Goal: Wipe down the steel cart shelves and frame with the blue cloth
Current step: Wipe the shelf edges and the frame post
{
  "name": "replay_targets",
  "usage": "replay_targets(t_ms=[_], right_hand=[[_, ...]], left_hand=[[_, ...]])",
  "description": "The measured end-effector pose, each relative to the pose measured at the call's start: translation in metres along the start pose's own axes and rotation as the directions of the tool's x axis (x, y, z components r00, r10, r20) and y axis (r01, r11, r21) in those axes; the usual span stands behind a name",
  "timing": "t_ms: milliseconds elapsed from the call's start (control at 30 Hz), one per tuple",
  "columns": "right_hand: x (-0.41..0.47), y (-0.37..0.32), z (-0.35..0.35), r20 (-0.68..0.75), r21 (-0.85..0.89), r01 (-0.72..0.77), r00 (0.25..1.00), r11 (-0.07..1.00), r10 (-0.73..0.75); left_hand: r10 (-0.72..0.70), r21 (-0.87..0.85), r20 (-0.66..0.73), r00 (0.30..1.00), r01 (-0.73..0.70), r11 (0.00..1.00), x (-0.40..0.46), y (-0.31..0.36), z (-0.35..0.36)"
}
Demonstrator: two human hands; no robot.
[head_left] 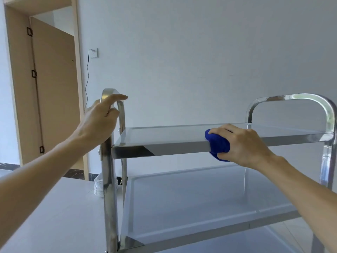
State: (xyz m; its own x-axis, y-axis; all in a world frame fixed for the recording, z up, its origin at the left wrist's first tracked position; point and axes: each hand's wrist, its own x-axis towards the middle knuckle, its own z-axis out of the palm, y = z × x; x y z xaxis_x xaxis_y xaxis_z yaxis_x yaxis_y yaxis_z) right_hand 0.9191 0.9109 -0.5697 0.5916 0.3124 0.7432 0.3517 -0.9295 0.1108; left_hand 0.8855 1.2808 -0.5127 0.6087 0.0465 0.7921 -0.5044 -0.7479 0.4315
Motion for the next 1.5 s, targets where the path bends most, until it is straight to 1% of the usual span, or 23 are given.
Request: replay_targets(t_ms=[33, 67, 100, 133, 167, 200, 233, 267, 333, 400, 467, 567, 600, 700, 900, 967, 1033, 1100, 1167, 1233, 1333, 1400, 1500], right_hand=[[0.001, -0.005, 0.0, -0.003, 0.001, 0.01, 1.0, 1.0, -0.01], [0.003, -0.01, -0.001, -0.007, -0.002, 0.02, 1.0, 1.0, -0.02], [0.004, -0.016, -0.001, -0.008, -0.015, 0.028, 1.0, 1.0, -0.028], [0.005, -0.023, -0.002, -0.005, -0.032, 0.034, 0.999, 0.999, -0.035], [0.006, -0.031, -0.001, -0.005, -0.047, 0.04, 0.999, 0.998, -0.04], [0.007, -0.04, -0.001, -0.01, -0.059, 0.045, 0.999, 0.997, -0.045], [0.008, -0.049, 0.0, -0.015, -0.07, 0.049, 0.999, 0.996, -0.05], [0.009, -0.059, 0.0, -0.018, -0.083, 0.05, 0.998, 0.995, -0.052], [0.013, -0.078, 0.002, -0.029, -0.111, 0.062, 0.997, 0.992, -0.065], [0.017, -0.095, 0.005, -0.051, -0.117, 0.091, 0.994, 0.989, -0.097], [0.018, -0.105, 0.006, -0.068, -0.082, 0.122, 0.989, 0.989, -0.128], [0.013, -0.097, 0.003, -0.078, -0.049, 0.162, 0.983, 0.985, -0.166], [0.009, -0.088, 0.0, -0.081, -0.037, 0.158, 0.984, 0.987, -0.16], [-0.005, -0.048, -0.012, -0.075, 0.003, 0.094, 0.993, 0.996, -0.094], [-0.046, 0.049, -0.036, -0.038, -0.031, -0.111, 0.993, 0.993, 0.11], [-0.054, 0.067, -0.039, -0.052, -0.04, -0.159, 0.986, 0.986, 0.157], [-0.053, 0.068, -0.034, -0.088, -0.045, -0.184, 0.98, 0.982, 0.18], [-0.046, 0.052, -0.024, -0.145, -0.048, -0.152, 0.979, 0.987, 0.144], [-0.033, 0.019, -0.012, -0.177, -0.05, -0.069, 0.983, 0.996, 0.059], [-0.012, -0.023, 0.001, -0.165, -0.056, 0.014, 0.986, 0.998, -0.023], [0.016, -0.074, 0.017, -0.099, -0.074, 0.104, 0.989, 0.992, -0.111], [0.022, -0.082, 0.02, -0.073, -0.064, 0.136, 0.987, 0.989, -0.141], [0.01, -0.058, 0.01, -0.086, -0.075, 0.145, 0.985, 0.987, -0.151]], left_hand=[[0.003, 0.112, 0.02, 1.0, -0.005, 0.994, 0.001, -0.001, -0.006], [0.009, 0.272, 0.016, 1.0, -0.013, 0.962, 0.002, -0.002, -0.011], [0.038, 0.437, -0.008, 0.999, -0.031, 0.899, 0.003, 0.001, -0.015], [0.11, 0.547, -0.027, 0.994, -0.078, 0.833, 0.002, 0.004, -0.015], [0.199, 0.589, -0.021, 0.98, -0.149, 0.794, 0.002, 0.009, -0.012], [0.269, 0.576, 0.007, 0.963, -0.223, 0.786, 0.002, 0.015, -0.007], [0.297, 0.523, 0.039, 0.954, -0.273, 0.808, 0.002, 0.023, 0.0], [0.29, 0.452, 0.066, 0.955, -0.287, 0.844, 0.002, 0.03, 0.01], [0.208, 0.331, 0.111, 0.972, -0.233, 0.914, 0.002, 0.039, 0.033], [0.098, 0.29, 0.168, 0.981, -0.144, 0.946, 0.004, 0.046, 0.055], [0.008, 0.303, 0.229, 0.974, -0.079, 0.95, 0.001, 0.043, 0.072], [-0.095, 0.478, 0.319, 0.943, -0.074, 0.875, -0.007, 0.027, 0.078], [-0.119, 0.516, 0.324, 0.939, -0.07, 0.854, -0.009, 0.022, 0.075], [-0.177, 0.522, 0.321, 0.93, -0.018, 0.853, -0.007, 0.007, 0.065], [-0.132, 0.544, 0.319, 0.939, -0.067, 0.837, -0.004, -0.001, 0.073], [-0.116, 0.543, 0.296, 0.948, -0.067, 0.837, -0.005, 0.001, 0.078], [-0.097, 0.554, 0.267, 0.959, -0.071, 0.83, -0.006, 0.002, 0.084], [-0.056, 0.568, 0.231, 0.971, -0.088, 0.818, -0.008, 0.002, 0.09], [-0.028, 0.561, 0.192, 0.981, -0.086, 0.823, -0.01, 0.001, 0.091], [-0.016, 0.542, 0.167, 0.986, -0.079, 0.837, -0.013, -0.001, 0.09], [-0.008, 0.536, 0.158, 0.987, -0.079, 0.841, -0.013, -0.003, 0.087], [0.012, 0.537, 0.153, 0.988, -0.093, 0.838, -0.013, -0.007, 0.085], [0.044, 0.523, 0.135, 0.99, -0.109, 0.845, -0.014, -0.013, 0.082]])
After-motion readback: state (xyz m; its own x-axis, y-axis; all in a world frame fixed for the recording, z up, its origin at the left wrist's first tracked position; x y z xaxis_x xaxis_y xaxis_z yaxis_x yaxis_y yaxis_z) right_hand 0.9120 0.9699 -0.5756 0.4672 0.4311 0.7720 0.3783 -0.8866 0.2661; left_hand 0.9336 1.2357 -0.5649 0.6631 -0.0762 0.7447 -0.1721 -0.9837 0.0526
